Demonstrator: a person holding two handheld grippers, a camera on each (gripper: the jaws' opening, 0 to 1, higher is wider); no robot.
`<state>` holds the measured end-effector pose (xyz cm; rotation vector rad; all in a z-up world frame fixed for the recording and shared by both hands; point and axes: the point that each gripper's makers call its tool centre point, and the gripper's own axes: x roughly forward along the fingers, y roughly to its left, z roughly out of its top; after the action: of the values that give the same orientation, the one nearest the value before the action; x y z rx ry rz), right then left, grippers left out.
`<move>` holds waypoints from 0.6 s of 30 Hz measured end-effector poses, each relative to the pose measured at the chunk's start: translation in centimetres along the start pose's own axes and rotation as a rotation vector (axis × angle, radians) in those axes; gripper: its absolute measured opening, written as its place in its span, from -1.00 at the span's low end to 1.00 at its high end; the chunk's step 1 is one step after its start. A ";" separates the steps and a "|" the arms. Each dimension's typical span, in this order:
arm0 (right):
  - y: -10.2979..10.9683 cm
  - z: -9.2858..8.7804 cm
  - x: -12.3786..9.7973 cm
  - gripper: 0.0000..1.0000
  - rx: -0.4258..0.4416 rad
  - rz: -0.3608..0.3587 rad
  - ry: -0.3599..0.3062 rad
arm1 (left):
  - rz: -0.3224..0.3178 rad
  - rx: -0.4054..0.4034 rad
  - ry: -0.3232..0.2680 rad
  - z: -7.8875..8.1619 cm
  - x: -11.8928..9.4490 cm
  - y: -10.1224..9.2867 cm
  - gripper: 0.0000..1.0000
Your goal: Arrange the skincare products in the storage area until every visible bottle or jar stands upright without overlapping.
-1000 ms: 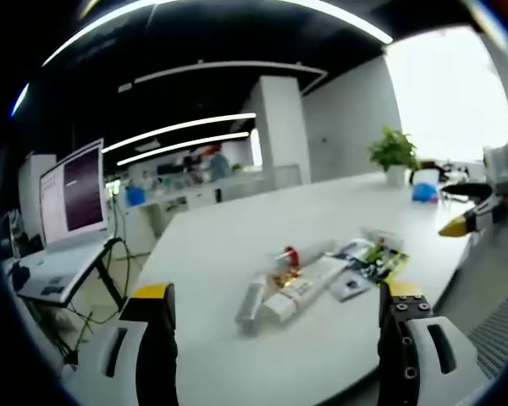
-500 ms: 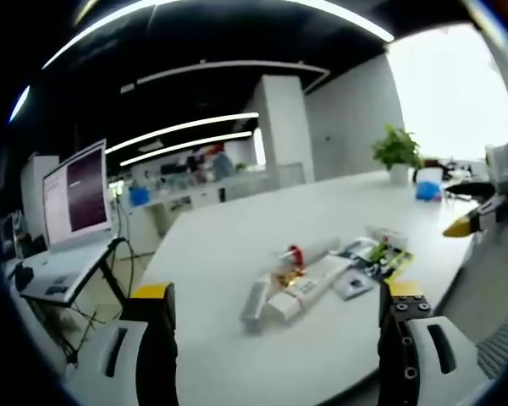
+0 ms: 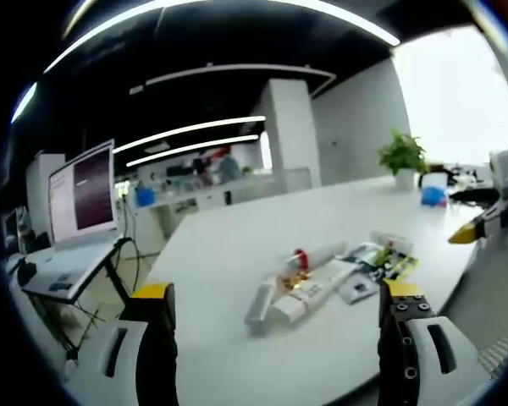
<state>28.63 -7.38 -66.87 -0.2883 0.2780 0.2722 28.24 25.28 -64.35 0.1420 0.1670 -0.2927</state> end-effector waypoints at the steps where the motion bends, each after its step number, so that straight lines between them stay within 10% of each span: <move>1: 0.1 0.1 -0.1 0.99 0.001 0.002 -0.007 | 0.004 0.004 -0.004 0.1 0.0 0.0 0.95; 18: 0.4 -0.3 -0.1 0.99 -0.008 0.007 0.026 | 0.003 -0.006 -0.028 0.3 -0.3 0.2 0.95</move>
<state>28.32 -7.17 -67.17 -0.2991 0.3039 0.2771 28.07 25.48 -63.94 0.1321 0.1402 -0.2913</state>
